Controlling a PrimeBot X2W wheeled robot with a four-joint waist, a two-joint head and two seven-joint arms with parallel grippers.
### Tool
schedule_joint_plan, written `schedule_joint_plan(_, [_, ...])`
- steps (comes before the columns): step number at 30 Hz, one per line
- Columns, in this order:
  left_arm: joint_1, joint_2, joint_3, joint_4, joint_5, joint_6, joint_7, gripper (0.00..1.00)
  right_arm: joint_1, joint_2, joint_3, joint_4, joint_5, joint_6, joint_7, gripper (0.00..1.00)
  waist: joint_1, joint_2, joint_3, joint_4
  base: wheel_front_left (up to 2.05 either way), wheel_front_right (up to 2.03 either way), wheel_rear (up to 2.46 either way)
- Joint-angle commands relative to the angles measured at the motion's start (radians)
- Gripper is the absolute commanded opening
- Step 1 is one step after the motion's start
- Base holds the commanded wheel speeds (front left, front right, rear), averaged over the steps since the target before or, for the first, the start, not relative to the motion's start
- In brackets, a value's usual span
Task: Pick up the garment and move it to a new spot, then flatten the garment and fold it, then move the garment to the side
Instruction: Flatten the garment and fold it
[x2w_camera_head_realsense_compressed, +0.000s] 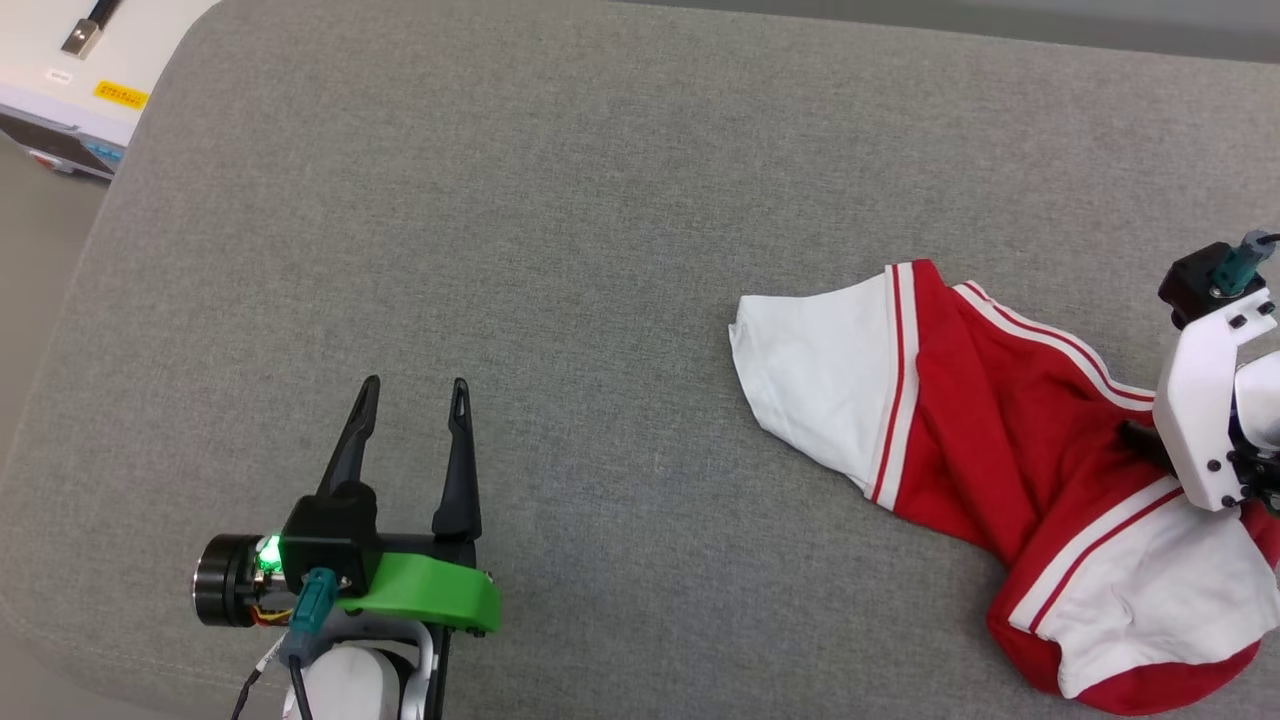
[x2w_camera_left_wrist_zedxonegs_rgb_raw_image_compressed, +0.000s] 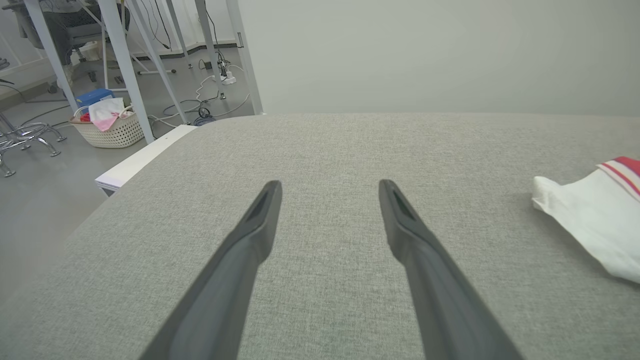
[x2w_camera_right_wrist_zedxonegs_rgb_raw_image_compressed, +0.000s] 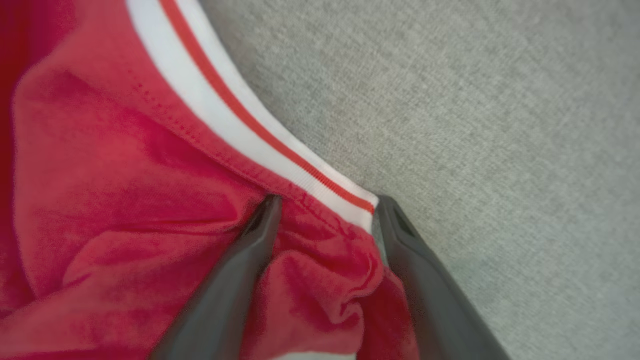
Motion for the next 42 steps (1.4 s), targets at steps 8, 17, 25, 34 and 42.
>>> schedule_joint_plan(8, [-0.018,-0.005,0.007,0.007,-0.017,0.016,-0.006,1.0,0.005,0.015,0.094,0.04,0.078,0.001,-0.117,0.0,-0.0001,0.0,-0.001,-0.002,0.0,0.0,0.0])
schedule_joint_plan(17, [0.015,-0.005,0.021,0.011,-0.009,0.017,-0.006,1.0,-0.016,-0.045,0.029,-0.077,0.069,0.001,-0.374,0.0,-0.0001,0.0,-0.077,-0.041,0.0,0.0,0.0])
schedule_joint_plan(25, [0.032,-0.005,0.012,0.005,-0.012,0.016,-0.006,1.0,-0.032,-0.096,-0.057,-0.167,0.029,0.001,-0.415,0.0,-0.0001,0.0,-0.091,-0.034,0.0,0.0,0.0])
schedule_joint_plan(34, [0.005,-0.005,-0.015,0.003,-0.036,0.021,-0.006,1.0,-0.181,-0.121,-0.083,-0.189,-0.052,0.001,-0.339,0.0,-0.0001,0.0,-0.025,0.022,0.0,0.0,0.0])
schedule_joint_plan(42, [-0.039,-0.005,-0.058,-0.004,-0.07,0.044,-0.006,1.0,-0.369,-0.125,0.038,-0.025,-0.156,0.001,-0.258,0.0,-0.0001,0.0,0.066,0.079,0.0,0.0,0.0])
